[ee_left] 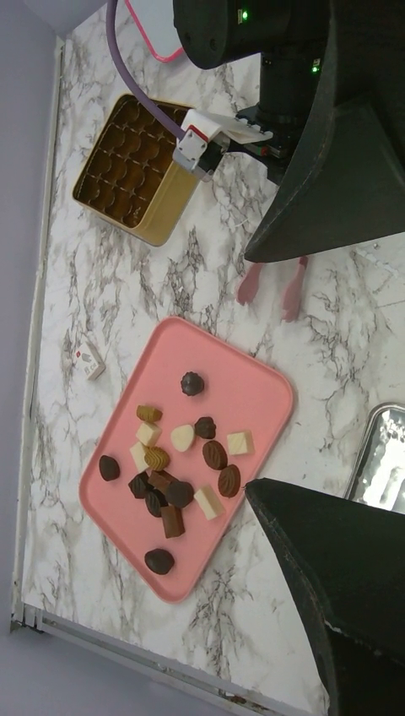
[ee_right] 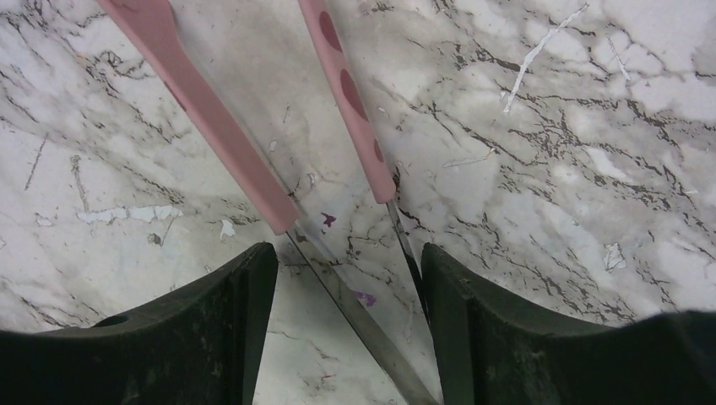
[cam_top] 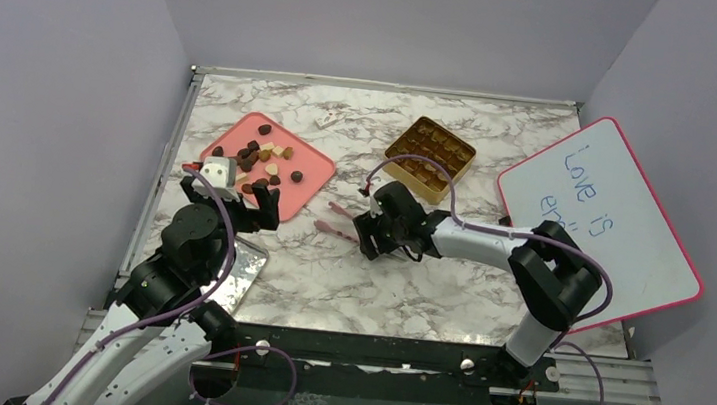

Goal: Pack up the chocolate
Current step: Pick up the clamp from the center of the board, then pick up the fake chocolate from the plate.

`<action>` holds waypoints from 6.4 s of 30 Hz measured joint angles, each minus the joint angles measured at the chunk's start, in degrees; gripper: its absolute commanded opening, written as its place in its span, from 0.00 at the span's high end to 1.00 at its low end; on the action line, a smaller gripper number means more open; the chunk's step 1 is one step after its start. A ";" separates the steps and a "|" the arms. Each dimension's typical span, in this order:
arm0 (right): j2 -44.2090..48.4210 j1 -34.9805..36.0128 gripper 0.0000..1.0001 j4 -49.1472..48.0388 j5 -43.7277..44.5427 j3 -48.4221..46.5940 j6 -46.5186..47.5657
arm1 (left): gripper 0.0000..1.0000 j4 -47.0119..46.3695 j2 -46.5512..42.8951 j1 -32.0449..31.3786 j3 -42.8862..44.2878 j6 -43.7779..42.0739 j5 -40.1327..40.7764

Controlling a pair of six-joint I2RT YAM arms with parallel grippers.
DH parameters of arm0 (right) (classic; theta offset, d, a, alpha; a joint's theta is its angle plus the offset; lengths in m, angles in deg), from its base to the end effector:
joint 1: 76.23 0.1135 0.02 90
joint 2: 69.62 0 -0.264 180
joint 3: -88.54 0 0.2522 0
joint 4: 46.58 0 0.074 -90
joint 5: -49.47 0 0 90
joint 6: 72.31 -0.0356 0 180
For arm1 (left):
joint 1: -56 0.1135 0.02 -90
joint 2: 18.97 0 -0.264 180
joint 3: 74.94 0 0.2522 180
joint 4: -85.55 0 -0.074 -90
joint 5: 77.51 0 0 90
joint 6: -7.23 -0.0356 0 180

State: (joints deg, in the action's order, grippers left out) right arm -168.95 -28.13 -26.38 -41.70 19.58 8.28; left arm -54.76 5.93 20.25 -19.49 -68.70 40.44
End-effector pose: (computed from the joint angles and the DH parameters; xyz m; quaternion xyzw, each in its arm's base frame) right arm 0.2332 0.2610 0.1619 -0.3151 0.8870 0.1707 0.2911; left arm 0.0924 -0.0460 0.3361 -0.0149 0.7549 -0.0983 0.6482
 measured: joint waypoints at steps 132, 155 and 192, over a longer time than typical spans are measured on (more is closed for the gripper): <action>30.18 10.08 0.60 9.97 9.25 2.71 5.38 | 0.10 -7.37 34.93 0.00 1.57 17.86 -26.60; 20.50 10.08 0.58 10.14 11.23 -4.76 3.89 | 0.01 -5.38 10.54 0.00 1.51 8.35 -24.85; -18.32 9.53 0.57 8.74 15.58 -35.74 6.14 | 0.01 -5.25 -6.14 0.00 -2.29 1.46 -12.04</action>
State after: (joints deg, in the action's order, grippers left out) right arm -187.26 -18.60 -17.64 -26.12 -16.16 14.42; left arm -60.00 -0.21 20.25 -21.78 -67.24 28.39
